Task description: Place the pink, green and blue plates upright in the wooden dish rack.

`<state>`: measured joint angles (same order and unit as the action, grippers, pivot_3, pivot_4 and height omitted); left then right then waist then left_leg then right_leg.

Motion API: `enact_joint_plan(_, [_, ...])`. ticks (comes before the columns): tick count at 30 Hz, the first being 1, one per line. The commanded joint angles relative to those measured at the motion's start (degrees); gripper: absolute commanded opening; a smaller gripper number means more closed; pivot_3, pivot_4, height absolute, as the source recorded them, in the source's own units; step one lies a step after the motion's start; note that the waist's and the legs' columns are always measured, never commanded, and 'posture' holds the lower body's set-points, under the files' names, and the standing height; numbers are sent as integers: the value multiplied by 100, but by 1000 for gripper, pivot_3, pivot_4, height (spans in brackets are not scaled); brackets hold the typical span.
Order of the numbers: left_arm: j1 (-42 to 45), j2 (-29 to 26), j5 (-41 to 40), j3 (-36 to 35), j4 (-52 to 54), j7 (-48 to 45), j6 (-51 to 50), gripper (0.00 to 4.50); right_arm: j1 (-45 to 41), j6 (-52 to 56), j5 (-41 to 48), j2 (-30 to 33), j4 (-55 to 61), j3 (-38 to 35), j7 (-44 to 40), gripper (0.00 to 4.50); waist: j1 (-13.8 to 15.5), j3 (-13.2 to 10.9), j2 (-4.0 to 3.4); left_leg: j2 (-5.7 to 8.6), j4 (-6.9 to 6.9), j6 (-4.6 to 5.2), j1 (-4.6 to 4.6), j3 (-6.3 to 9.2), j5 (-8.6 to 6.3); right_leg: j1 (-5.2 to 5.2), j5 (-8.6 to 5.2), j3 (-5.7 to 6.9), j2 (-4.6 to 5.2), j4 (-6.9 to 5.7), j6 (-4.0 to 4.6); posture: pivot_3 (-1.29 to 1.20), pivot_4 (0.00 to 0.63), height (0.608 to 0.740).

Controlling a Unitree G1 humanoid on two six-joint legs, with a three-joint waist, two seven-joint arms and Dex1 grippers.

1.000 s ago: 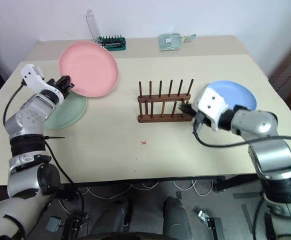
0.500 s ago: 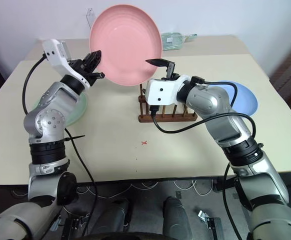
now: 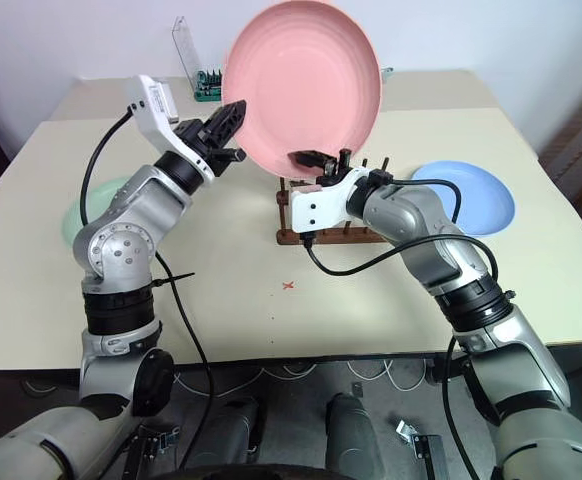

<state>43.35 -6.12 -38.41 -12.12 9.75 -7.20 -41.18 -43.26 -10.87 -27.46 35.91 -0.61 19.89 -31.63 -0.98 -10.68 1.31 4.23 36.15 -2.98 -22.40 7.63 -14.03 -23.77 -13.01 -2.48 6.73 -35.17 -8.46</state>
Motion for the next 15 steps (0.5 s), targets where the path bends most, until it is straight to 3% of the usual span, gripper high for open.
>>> enact_joint_plan(1, [124,-16,-189,-58,196,-73,53,0,-10,-45,-73,-19,55,-164,75,27,-1,0,0,0,0,0,0,0,0,0,0,-1,0,0,0,0,150,740])
enact_joint_plan(4, [146,57,-321,-177,150,-49,79,0,9,-72,-104,-28,42,-171,84,27,14,0,0,1,1,0,0,0,0,1,0,-1,0,1,0,0,150,740])
enact_joint_plan(7, [226,242,-661,-484,76,78,141,1031,24,-90,-183,-25,34,-175,151,0,20,0,0,1,2,0,0,0,0,3,0,-1,0,3,0,0,150,740])
enact_joint_plan(10, [462,440,-1031,-925,-34,373,394,2443,42,-117,-250,-9,7,-216,221,0,22,-2,3,1,2,0,0,1,0,4,0,-1,0,3,0,0,150,740])
enact_joint_plan(14, [665,350,-888,-1333,-403,864,843,4477,87,-132,-249,144,-111,-437,329,0,12,-2,4,1,2,-1,1,-1,0,4,0,-1,0,4,0,0,150,740])
enact_joint_plan(15, [664,304,-932,-1400,-463,882,881,4477,102,-121,-204,190,-129,-518,351,0,9,-2,3,0,1,-1,2,-2,0,4,0,-2,0,4,0,0,150,740])
